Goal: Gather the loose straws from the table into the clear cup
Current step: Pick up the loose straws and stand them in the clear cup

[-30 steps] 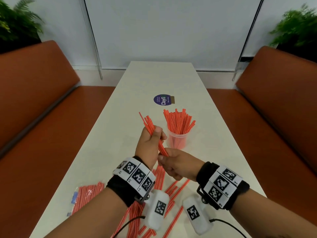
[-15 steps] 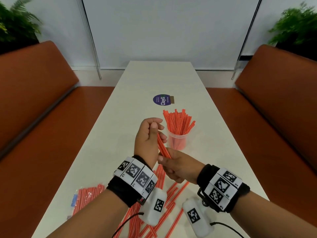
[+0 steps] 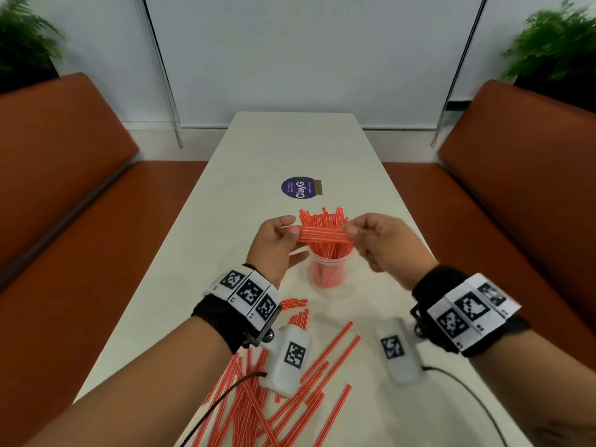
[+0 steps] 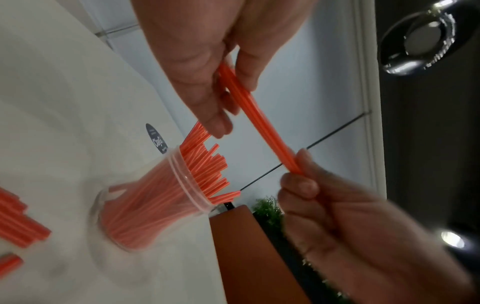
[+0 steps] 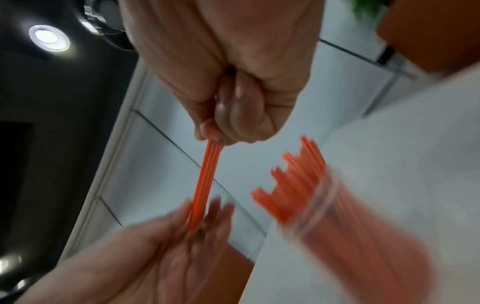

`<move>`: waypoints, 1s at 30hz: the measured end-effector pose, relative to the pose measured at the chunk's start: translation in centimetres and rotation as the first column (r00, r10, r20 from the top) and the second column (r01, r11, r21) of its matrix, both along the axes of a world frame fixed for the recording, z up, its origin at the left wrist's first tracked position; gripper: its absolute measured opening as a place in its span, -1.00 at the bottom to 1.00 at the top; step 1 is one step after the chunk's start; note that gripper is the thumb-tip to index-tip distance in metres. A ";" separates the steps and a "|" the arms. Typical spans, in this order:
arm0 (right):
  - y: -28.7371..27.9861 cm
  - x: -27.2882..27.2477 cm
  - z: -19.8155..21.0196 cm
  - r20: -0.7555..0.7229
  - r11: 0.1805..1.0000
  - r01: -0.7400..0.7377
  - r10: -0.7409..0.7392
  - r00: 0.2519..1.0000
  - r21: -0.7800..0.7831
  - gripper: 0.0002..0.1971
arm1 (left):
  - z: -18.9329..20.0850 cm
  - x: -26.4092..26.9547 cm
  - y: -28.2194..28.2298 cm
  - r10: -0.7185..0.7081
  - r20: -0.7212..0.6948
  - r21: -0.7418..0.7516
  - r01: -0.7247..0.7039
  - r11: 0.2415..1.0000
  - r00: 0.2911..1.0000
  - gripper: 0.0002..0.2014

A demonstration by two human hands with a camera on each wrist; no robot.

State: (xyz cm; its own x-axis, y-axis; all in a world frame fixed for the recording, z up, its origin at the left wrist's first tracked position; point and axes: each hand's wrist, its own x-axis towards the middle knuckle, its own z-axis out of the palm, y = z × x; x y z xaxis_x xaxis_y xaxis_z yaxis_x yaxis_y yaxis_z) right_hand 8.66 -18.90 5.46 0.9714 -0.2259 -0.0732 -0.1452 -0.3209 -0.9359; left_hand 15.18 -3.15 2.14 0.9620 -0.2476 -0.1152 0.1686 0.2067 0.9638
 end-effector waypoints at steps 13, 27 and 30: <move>0.2 7.3 1.9 -0.485 0.279 -0.542 0.249 0.838 -0.793 -0.75 | -2.2 3.6 -1.7 -0.296 0.396 0.748 -0.118 0.653 0.869 -0.52; -2.6 5.4 -3.9 0.101 0.701 0.013 0.084 0.991 -0.713 -0.45 | -2.2 3.6 -2.6 -0.639 0.345 0.928 -0.149 0.341 0.687 -0.30; -2.0 5.5 -6.8 -0.036 0.650 -0.171 0.216 0.976 -0.740 -0.44 | -2.4 3.4 -3.4 -0.680 0.298 0.953 -0.170 0.250 0.670 -0.26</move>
State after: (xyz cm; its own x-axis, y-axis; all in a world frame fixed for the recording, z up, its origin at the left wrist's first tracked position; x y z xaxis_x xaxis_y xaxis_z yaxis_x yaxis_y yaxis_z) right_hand 14.15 -20.90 -1.30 0.9965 0.0092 0.0828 0.0406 -0.9218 -0.3855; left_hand 18.58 -6.51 -0.30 0.7696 -0.6370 0.0450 -0.6190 -0.7269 0.2973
